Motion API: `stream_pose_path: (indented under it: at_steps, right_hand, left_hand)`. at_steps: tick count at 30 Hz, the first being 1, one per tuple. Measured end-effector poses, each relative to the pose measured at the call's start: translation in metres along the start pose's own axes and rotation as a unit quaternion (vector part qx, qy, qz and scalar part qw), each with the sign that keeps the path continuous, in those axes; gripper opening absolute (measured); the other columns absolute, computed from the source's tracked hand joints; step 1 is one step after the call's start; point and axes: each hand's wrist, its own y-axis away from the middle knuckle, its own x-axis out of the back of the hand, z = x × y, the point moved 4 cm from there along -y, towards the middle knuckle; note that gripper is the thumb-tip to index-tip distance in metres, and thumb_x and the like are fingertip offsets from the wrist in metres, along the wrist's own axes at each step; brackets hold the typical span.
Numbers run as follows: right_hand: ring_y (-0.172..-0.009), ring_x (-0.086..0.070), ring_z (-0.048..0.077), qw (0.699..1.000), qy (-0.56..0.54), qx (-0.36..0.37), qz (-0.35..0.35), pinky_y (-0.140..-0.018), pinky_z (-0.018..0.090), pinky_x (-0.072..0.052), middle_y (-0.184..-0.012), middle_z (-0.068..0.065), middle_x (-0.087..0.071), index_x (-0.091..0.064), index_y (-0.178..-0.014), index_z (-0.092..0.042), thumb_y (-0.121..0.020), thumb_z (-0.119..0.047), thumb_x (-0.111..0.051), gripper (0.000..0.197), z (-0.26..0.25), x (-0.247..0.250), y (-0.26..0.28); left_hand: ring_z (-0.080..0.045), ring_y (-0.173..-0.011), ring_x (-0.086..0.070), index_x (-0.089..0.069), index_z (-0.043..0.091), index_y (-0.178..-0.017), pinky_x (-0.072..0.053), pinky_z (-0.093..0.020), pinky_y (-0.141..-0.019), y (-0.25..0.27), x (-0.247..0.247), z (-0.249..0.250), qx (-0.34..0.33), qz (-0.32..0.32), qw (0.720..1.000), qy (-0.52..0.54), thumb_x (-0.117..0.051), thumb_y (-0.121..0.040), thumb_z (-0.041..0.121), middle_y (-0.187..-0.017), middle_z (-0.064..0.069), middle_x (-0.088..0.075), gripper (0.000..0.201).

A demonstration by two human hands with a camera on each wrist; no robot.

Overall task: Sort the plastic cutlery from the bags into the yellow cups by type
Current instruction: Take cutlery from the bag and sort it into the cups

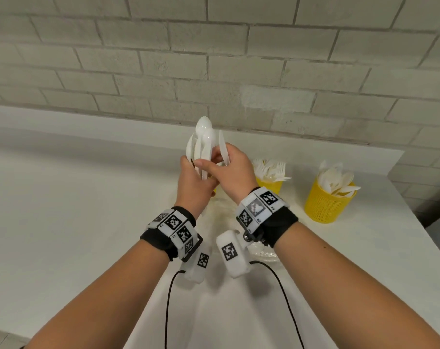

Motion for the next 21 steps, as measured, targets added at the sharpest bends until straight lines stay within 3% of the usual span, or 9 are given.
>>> stream_pose_path:
  at_steps: [4,8,11,13,14,17,21]
  right_hand:
    - [-0.073,-0.065,0.019,0.998,-0.045,-0.04,-0.016,-0.073,0.033,-0.054,-0.079,0.007,-0.068,-0.061,-0.079,-0.012,-0.067,-0.023,-0.084,0.028,0.003,0.007,-0.011]
    - [-0.058,-0.054,0.007,0.997,-0.07,-0.044,0.004,-0.055,0.018,-0.044,-0.069,-0.002,-0.059,-0.056,-0.072,-0.017,-0.068,-0.026,-0.083,0.03,-0.003,0.017,-0.026]
    - [-0.048,-0.044,0.006,0.994,-0.083,-0.037,0.066,-0.049,0.019,-0.037,-0.062,-0.004,-0.051,-0.049,-0.071,-0.019,-0.072,-0.026,-0.081,0.032,-0.011,0.029,-0.047]
    - [-0.04,-0.043,0.006,0.991,-0.085,-0.016,0.106,-0.044,0.018,-0.036,-0.059,0.0,-0.048,-0.044,-0.071,-0.017,-0.077,-0.024,-0.077,0.033,-0.017,0.036,-0.059]
    - [-0.036,-0.043,0.006,0.99,-0.077,-0.003,0.116,-0.042,0.017,-0.036,-0.057,0.002,-0.048,-0.042,-0.072,-0.017,-0.079,-0.023,-0.074,0.033,-0.02,0.037,-0.064]
    - [-0.041,-0.051,0.009,0.993,-0.027,0.018,0.117,-0.048,0.016,-0.041,-0.057,0.005,-0.054,-0.042,-0.081,-0.012,-0.084,-0.024,-0.068,0.029,-0.018,0.025,-0.071]
    - [-0.05,-0.053,0.014,0.995,-0.01,-0.04,0.089,-0.051,0.02,-0.043,-0.071,0.012,-0.059,-0.045,-0.091,-0.009,-0.085,-0.024,-0.067,0.028,0.011,-0.001,-0.073]
  left_hand:
    - [-0.009,-0.061,-0.057,-0.047,0.015,-0.122,-0.047,-0.023,-0.045,-0.004,0.006,-0.008,0.014,-0.046,0.998,0.039,-0.075,-0.078,0.017,-0.092,-0.006,-0.061,0.053]
    - [-0.015,-0.049,-0.055,-0.044,0.008,-0.126,-0.053,-0.03,-0.047,-0.006,0.015,-0.007,0.043,-0.083,0.993,0.074,-0.07,-0.085,0.026,-0.076,-0.008,-0.057,0.052]
    - [-0.02,-0.05,-0.061,-0.041,0.008,-0.127,-0.055,-0.032,-0.047,-0.012,0.025,-0.012,0.067,-0.073,0.992,0.078,-0.063,-0.09,0.034,-0.093,-0.012,-0.064,0.05]
    - [-0.022,-0.051,-0.062,-0.04,0.014,-0.124,-0.057,-0.035,-0.048,-0.017,0.032,-0.015,0.084,-0.057,0.992,0.077,-0.063,-0.09,0.034,-0.106,-0.007,-0.064,0.046]
    - [-0.021,-0.051,-0.061,-0.04,0.016,-0.122,-0.058,-0.035,-0.049,-0.019,0.037,-0.016,0.085,-0.041,0.993,0.071,-0.063,-0.09,0.034,-0.105,-0.005,-0.063,0.043]
    - [-0.012,-0.045,-0.054,-0.041,0.019,-0.116,-0.055,-0.029,-0.047,-0.025,0.049,-0.017,0.067,0.004,0.997,0.036,-0.063,-0.09,0.035,-0.092,-0.002,-0.06,0.038]
    - [-0.006,-0.042,-0.048,-0.043,0.018,-0.113,-0.047,-0.022,-0.044,-0.03,0.054,-0.021,0.051,0.015,0.999,0.0,-0.063,-0.089,0.038,-0.076,0.0,-0.054,0.037]
